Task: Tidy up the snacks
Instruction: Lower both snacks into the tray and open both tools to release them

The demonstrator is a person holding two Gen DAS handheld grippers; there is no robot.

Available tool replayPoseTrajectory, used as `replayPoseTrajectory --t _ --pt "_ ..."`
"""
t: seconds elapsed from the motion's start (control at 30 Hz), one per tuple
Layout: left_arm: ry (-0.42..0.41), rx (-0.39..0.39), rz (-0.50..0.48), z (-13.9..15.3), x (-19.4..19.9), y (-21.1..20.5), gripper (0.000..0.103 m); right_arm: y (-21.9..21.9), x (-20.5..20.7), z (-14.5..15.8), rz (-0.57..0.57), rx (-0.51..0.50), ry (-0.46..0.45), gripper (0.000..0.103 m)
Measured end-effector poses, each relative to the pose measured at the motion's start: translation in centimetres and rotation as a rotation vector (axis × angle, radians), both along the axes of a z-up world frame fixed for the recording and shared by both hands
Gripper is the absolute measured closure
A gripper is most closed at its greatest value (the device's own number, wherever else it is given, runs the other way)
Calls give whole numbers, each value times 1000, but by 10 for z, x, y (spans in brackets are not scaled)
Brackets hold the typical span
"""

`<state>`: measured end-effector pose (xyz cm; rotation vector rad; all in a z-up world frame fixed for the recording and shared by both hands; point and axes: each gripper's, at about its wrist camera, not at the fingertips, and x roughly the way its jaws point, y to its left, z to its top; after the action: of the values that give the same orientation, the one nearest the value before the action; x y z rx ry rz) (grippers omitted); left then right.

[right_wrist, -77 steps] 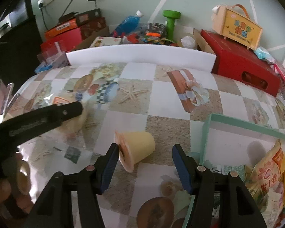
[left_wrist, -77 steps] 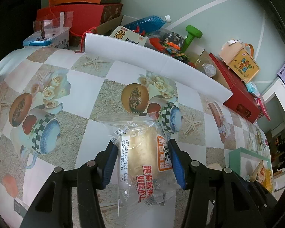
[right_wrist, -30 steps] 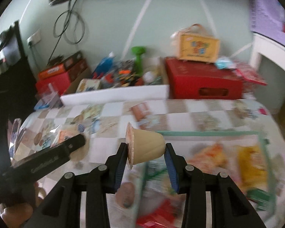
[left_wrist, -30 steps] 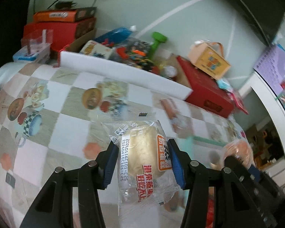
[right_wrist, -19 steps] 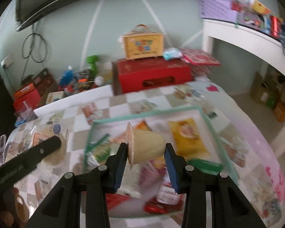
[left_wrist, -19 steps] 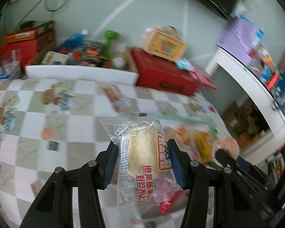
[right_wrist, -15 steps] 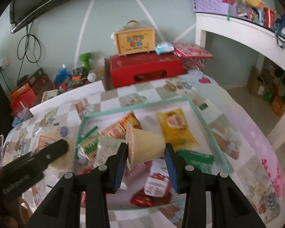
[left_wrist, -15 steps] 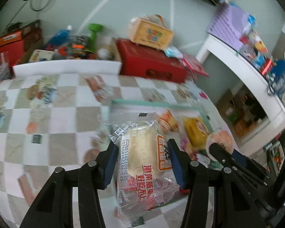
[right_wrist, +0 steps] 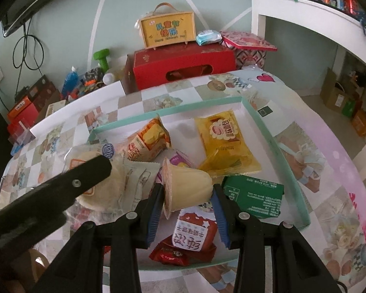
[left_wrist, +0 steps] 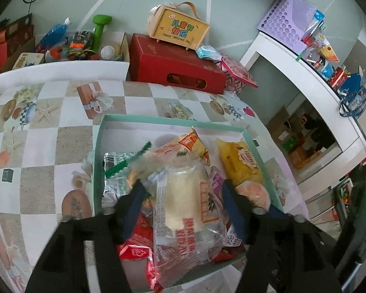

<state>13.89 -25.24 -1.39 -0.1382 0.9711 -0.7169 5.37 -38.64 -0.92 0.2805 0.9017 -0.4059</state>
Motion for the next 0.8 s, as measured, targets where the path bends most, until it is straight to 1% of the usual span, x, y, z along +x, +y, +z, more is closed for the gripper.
replayPoseTrajectory --t 0.17,0.2,0.23,0.27,0.3,0.33,0.4,0.47,0.6,0.63,0.67,0.73,0.8 --pt "-8 8 26 6 0 10 30 2 0 0 7 1 4 60" --pt "-13 8 31 8 -1 13 30 2 0 0 8 2 5 58" --pt "-21 9 38 10 -2 16 29 2 0 0 7 6 6 51" --pt "-27 9 44 12 -2 18 27 1 -1 1 3 7 7 41" --pt "-32 9 51 14 -3 20 19 2 -2 2 -1 3 7 37" --pt "-40 11 62 17 -3 24 13 2 -3 3 -3 1 6 35" --pt "-56 21 83 21 -5 30 13 3 -5 5 -3 3 1 35" --pt "-82 47 114 24 -6 38 12 4 -8 7 -8 -3 2 27" --pt "-149 116 192 27 -11 54 3 3 -15 11 -28 -10 -6 18" --pt "-165 131 214 27 -12 60 1 3 -18 12 -35 -9 -10 13" --pt "-178 148 236 27 -14 64 1 3 -21 14 -41 -8 -15 8" --pt "-196 192 273 25 -16 73 0 4 -28 16 -45 -11 -27 0" --pt "-197 240 293 20 -21 83 0 7 -33 17 -39 -15 -33 0"
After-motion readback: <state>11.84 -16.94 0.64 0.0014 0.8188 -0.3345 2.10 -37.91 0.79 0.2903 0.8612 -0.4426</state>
